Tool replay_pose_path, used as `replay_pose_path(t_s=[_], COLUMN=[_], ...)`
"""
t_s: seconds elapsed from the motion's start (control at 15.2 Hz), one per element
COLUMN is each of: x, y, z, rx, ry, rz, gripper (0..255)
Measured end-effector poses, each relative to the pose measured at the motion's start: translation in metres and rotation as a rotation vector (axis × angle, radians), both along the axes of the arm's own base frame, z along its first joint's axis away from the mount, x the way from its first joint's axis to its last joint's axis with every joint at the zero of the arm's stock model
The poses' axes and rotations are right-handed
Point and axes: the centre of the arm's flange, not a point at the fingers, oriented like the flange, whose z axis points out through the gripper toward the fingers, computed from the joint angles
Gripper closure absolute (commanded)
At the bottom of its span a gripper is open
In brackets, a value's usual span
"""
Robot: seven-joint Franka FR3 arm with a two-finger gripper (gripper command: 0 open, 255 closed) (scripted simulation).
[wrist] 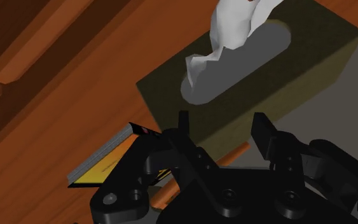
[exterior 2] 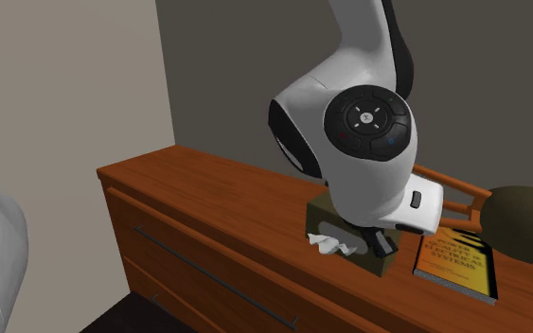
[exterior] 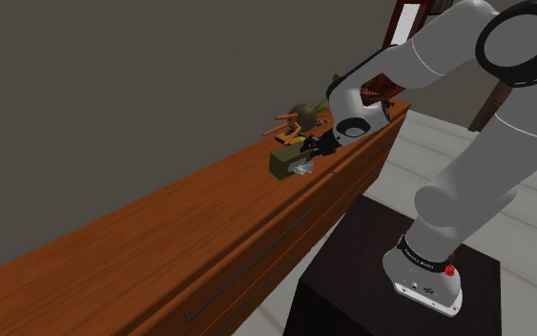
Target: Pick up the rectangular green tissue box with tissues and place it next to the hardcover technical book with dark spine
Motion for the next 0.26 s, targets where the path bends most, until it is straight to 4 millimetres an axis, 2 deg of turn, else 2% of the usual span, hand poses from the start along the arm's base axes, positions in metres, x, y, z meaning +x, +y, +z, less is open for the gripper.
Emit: replay_pose_path(t_s=[0.26], x=[-0.0037], y=[0.0009], z=[0.0087], rx=[0.002], ry=[0.008], rz=[-0.001], gripper=[255])
